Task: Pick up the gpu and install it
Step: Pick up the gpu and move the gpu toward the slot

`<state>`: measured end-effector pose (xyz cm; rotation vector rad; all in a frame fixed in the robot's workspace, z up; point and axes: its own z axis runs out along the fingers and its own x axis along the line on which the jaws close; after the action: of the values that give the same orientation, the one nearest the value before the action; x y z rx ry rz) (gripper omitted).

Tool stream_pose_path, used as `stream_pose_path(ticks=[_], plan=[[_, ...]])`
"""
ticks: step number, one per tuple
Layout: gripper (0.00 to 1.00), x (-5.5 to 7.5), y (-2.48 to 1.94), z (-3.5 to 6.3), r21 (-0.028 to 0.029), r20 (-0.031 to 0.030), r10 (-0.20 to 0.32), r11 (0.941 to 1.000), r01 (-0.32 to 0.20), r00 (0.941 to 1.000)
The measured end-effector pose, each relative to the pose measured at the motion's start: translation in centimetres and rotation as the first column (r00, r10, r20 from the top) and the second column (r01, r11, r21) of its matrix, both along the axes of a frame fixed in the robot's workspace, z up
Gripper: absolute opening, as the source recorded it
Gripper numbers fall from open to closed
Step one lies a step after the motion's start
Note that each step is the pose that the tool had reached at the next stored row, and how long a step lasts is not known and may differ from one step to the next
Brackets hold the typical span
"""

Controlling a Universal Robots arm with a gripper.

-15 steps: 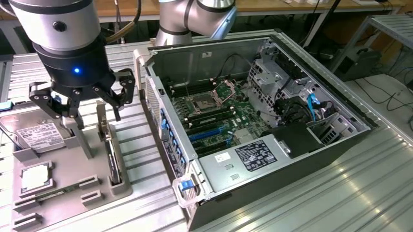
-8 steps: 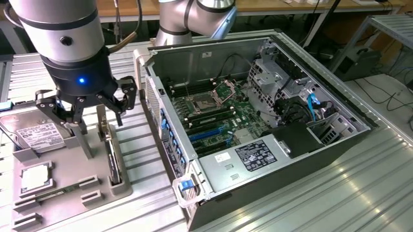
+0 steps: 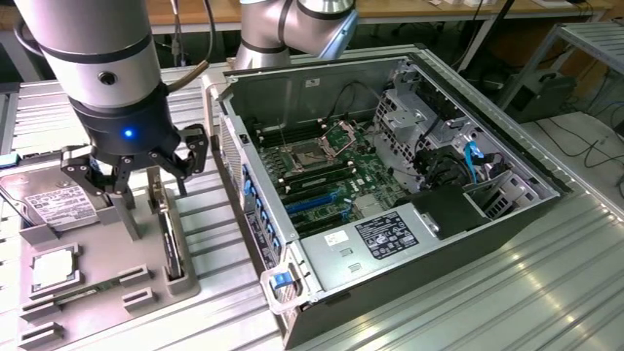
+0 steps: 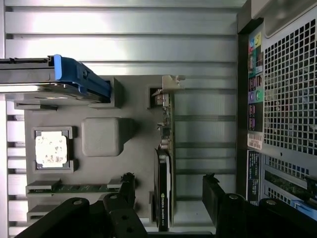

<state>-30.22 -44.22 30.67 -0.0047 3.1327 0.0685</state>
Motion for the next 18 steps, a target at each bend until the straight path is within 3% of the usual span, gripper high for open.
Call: stream_pose_path(ticks=[3,6,13,18], plan=[[0.66,0.0,-0.03,-0.53,0.0,-0.0001,0.0,1.0,0.0,1.0],[0.66,0.0,-0.51,-0.86,0.0006,0.0001,0.0,1.0,0.0,1.0],[0.66,0.0,-1.04,-2.1,0.0005,-0.0013,0.008,1.0,-0.008,1.0],[0.66,0.6,-1.1,-3.07,0.0007,-0.0076,0.026,0.9997,-0.026,0.9996]])
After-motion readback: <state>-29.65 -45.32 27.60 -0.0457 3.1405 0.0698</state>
